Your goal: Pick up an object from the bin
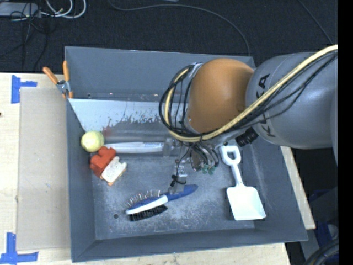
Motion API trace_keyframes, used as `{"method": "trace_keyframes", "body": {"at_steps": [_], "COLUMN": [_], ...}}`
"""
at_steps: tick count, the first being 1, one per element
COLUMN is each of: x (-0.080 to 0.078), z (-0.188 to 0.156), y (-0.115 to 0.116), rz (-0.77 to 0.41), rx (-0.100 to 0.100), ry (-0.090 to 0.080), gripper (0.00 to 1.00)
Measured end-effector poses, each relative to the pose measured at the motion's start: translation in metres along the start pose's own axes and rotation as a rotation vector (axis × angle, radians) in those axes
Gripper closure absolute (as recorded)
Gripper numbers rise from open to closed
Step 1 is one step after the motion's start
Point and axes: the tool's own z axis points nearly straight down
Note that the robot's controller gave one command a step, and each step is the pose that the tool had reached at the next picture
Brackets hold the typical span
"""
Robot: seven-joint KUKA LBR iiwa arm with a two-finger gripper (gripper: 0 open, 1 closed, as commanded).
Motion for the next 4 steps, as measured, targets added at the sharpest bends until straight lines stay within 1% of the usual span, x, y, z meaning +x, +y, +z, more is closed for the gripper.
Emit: {"method": "trace_keyframes", "body": {"at_steps": [1,2,3,4], "x": [-0.001,-0.008,-0.006,-0.002], "z": [-0.005,-0.019,0.009,0.028], "y": [-0.001,0.005,0.014,0.009], "rz": [0.002,-0.13,-0.371,-0.503], "rx": [-0.001,0.001,0.0,-0.001], "ry": [-0.007,0.0,-0.017,0.006], "gripper": [0.0,0.0,0.0,0.0]}}
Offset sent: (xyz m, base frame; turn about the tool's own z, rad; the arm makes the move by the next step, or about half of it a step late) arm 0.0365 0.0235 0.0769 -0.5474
